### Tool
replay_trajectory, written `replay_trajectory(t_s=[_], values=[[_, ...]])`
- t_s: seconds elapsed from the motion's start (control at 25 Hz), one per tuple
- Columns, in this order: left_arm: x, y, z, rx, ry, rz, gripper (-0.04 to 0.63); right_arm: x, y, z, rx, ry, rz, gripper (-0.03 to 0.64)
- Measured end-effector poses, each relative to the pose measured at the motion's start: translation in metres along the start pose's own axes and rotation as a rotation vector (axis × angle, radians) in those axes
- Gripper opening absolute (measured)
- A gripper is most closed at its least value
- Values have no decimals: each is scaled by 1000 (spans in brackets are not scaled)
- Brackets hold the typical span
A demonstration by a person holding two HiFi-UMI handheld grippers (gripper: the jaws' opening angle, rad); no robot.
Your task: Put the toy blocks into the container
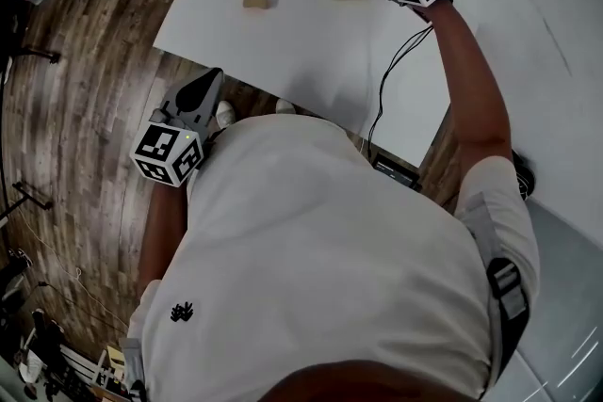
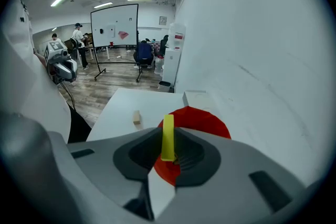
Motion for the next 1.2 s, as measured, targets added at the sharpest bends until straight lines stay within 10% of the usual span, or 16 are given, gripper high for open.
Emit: replay_trajectory(t_s=[1.2], values=[[-39, -18, -11, -76, 163, -12, 6, 114, -39, 75, -85, -115, -391, 81]])
Point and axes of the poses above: the fingertips, and each gripper's own axes: x forward along the fingers, z to its right, y out of its top, the point moved 3 cm from there along -x, backward along the fingers, and after that the axes turned 11 degrees about x, right-handed, at the moved point
